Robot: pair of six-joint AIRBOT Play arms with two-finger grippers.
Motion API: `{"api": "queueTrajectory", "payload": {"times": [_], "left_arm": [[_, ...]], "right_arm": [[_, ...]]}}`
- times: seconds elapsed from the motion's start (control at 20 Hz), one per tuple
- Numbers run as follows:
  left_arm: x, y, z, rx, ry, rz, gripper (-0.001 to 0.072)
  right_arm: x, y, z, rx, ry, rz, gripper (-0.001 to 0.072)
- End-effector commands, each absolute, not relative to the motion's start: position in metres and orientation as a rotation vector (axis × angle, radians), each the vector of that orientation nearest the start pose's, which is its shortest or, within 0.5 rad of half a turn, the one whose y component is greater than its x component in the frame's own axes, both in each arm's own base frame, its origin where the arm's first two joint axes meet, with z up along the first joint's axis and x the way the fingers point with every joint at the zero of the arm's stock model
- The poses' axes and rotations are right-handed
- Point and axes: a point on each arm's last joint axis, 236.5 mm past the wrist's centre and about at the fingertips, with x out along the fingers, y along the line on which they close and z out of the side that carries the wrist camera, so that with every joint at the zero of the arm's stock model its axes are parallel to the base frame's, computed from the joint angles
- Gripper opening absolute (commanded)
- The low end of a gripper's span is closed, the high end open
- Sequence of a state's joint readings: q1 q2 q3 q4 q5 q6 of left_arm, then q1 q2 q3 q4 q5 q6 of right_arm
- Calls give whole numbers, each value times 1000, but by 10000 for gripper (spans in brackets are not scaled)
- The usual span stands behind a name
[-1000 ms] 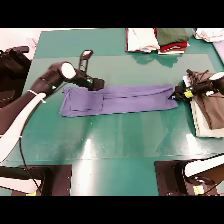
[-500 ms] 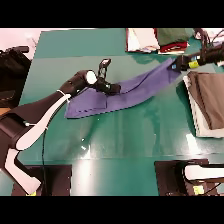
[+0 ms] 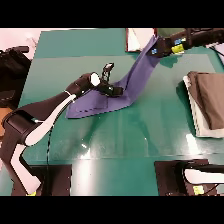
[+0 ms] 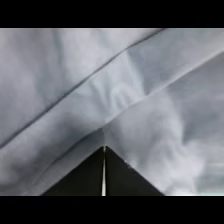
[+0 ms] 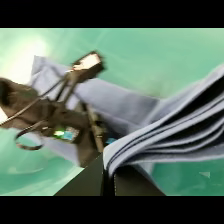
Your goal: Fold the shirts.
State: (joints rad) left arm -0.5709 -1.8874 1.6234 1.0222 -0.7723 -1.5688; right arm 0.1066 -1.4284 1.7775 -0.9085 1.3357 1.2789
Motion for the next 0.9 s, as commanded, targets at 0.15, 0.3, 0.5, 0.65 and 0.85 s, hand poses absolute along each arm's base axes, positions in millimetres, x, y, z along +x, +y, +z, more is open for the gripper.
{"api": "queueTrajectory", "payload": {"times": [0.15, 0.3, 0.5, 0.65, 0.85], "left_arm": [[489, -314, 43, -217, 1010, -609, 25], [517, -215, 125, -168, 836, -458, 25], [505, -91, 227, -111, 641, -240, 26], [484, -47, 273, -121, 554, -160, 26], [473, -51, 273, -116, 578, -174, 25]], "right_arm": [[414, 260, 221, 115, 824, 864, 15], [397, 330, 219, 195, 815, 1013, 15], [381, 462, 202, 371, 712, 1199, 21], [364, 525, 178, 368, 678, 1266, 334], [380, 495, 166, 204, 720, 1252, 325]]}}
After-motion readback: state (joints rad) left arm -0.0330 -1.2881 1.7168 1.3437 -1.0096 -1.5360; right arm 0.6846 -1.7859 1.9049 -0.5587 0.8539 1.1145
